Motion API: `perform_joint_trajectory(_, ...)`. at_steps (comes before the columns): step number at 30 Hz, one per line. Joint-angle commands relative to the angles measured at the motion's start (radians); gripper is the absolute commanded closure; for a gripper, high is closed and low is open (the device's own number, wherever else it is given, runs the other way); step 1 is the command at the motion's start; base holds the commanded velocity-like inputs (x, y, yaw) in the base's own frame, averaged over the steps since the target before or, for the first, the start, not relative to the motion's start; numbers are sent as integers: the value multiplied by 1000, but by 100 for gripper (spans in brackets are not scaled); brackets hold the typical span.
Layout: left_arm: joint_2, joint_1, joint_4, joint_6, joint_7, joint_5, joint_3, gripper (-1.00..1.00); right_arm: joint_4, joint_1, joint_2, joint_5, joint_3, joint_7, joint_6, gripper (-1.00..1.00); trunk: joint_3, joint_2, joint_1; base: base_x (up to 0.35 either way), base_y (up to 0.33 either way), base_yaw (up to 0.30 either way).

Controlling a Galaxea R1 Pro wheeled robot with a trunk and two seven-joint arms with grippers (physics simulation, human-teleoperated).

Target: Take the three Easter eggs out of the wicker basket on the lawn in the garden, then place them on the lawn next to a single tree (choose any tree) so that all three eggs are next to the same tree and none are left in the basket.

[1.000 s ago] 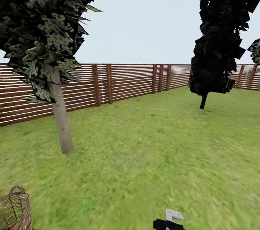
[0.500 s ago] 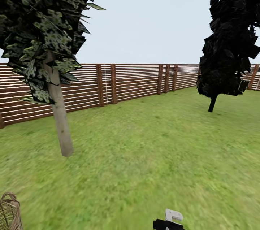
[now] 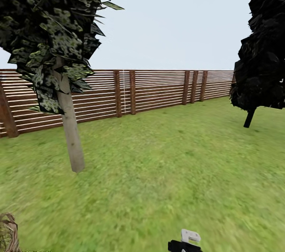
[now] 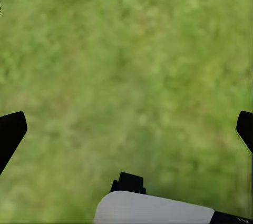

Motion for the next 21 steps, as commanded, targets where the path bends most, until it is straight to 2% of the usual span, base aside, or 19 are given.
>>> perform_joint_trajectory(1,-1,-1,2,-2,-1,-9,8,-100,-3,0,0,-6,3,-5,6,-100,-1,-1,0,237,-198,284)
perform_joint_trajectory(21,-1,-1,18,-2,1,-9,8,-100,-3,0,4,-6,5,-5,6,-100,-1,-1,0,230,-196,289)
